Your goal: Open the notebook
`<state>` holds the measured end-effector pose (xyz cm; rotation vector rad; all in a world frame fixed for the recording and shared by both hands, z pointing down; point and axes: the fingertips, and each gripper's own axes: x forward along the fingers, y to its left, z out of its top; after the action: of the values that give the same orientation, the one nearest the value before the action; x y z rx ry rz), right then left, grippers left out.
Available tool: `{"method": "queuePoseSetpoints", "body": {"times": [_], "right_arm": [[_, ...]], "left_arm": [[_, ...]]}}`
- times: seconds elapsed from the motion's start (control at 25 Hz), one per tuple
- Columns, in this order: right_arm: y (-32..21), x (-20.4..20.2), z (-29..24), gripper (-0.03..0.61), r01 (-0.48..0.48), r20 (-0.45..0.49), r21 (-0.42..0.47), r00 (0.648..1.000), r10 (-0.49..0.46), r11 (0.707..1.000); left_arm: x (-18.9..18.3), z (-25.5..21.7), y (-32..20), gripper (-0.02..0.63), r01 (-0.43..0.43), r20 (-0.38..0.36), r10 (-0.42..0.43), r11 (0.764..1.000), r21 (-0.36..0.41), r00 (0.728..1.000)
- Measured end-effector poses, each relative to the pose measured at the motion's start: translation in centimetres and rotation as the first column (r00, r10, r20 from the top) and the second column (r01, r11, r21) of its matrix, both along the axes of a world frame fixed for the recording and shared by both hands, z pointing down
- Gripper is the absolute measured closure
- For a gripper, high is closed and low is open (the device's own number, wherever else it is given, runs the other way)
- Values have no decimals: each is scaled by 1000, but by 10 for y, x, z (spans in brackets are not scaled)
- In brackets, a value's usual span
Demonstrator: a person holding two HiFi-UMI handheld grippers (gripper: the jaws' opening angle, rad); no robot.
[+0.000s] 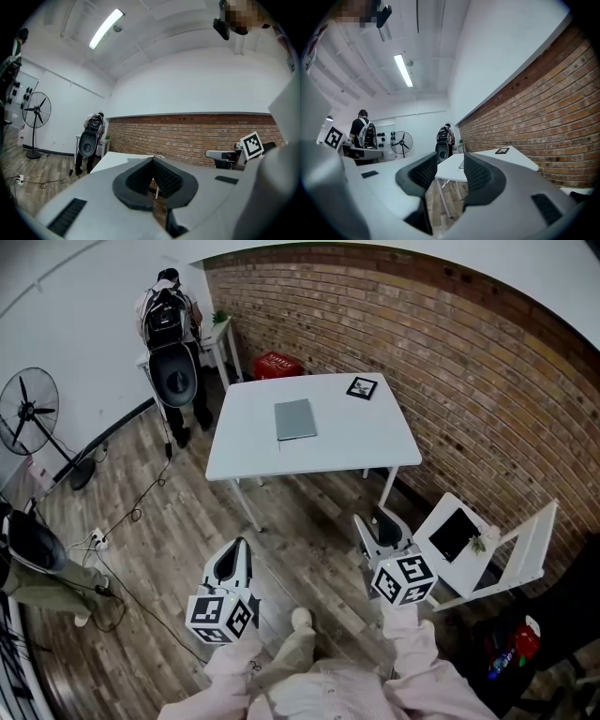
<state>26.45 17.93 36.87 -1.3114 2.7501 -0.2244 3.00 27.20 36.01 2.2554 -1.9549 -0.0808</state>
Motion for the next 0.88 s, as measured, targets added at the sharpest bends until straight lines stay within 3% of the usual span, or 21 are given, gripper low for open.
{"method": "queuePoseSetpoints", "body": {"times": [0.32, 0.88], "right_arm": [[-80, -31, -1, 420, -21, -10, -11, 1000, 21, 1000], [-169, -66, 22, 422, -63, -7, -88, 998, 63, 994]], "left_arm": [[-29, -1, -89, 621, -41, -14, 41, 999, 2, 999], [-66, 11, -195, 621, -103, -31, 102, 995, -18, 994]]}}
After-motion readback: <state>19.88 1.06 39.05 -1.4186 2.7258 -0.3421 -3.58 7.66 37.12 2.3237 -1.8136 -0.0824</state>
